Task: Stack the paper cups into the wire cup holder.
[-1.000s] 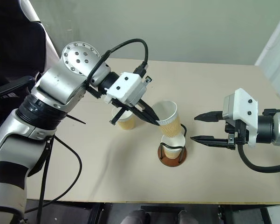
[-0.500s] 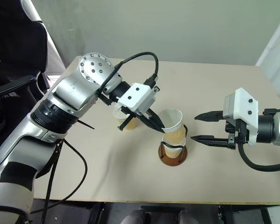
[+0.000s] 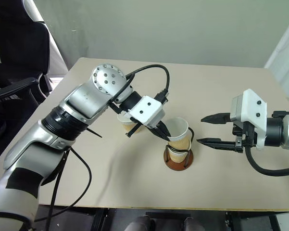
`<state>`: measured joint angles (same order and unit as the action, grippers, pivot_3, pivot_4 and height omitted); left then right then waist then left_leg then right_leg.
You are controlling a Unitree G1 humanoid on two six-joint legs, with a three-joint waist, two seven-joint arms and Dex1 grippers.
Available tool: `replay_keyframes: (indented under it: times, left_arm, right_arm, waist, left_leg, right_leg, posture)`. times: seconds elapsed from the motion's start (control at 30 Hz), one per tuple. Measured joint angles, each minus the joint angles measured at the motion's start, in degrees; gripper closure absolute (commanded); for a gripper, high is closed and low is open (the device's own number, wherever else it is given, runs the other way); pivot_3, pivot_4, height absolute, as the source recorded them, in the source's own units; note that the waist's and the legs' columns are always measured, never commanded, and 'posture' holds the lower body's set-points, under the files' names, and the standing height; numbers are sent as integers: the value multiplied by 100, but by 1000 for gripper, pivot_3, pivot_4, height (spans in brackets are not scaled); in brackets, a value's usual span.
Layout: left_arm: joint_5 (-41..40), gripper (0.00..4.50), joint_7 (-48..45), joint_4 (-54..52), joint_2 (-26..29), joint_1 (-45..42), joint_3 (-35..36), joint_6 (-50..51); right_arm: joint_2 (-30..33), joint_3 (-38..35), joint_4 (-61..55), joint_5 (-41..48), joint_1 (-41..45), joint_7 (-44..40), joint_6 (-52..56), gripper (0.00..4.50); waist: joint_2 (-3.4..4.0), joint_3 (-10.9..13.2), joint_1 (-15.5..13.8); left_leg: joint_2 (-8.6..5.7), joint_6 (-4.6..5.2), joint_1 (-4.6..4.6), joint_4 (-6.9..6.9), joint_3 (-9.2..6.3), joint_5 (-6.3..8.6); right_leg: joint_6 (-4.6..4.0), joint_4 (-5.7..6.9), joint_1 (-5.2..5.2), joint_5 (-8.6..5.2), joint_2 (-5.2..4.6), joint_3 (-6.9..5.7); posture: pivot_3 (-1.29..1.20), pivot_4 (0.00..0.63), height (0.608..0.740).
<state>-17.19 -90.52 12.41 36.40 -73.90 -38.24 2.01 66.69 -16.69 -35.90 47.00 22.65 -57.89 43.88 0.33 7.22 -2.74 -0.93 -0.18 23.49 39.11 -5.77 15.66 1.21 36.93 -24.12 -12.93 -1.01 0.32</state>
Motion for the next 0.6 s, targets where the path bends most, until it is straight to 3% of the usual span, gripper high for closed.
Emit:
replay_keyframes:
  times: [0.3, 0.43, 0.6]
  left_arm:
    - [33, 320, 4, 13, -350, 59, 561, 242]
    - [21, 320, 68, -90, -319, 154, 991, 496]
    - [38, 320, 268, -130, 166, 248, 1700, 856]
  right_arm:
    - [1, 4, -1, -11, 5, 11, 10, 1793]
    - [-18, 80, 28, -6, 192, 166, 44, 1793]
    - [-88, 209, 130, 176, 545, 411, 362, 1793]
  waist:
    - [0, 0, -14]
    - [0, 0, -12]
    - [2, -1, 9]
  left_leg:
    - [0, 0, 2, 2, 2, 0]
    - [0, 0, -1, 1, 4, 0]
    - [1, 0, -5, -1, 5, 0]
  right_leg:
    - [1, 0, 0, 1, 0, 0]
    - [2, 1, 0, 1, 0, 0]
    - [2, 1, -1, 0, 1, 2]
  posture:
    - [0, 150, 740]
    - [0, 150, 740]
    - [0, 150, 740]
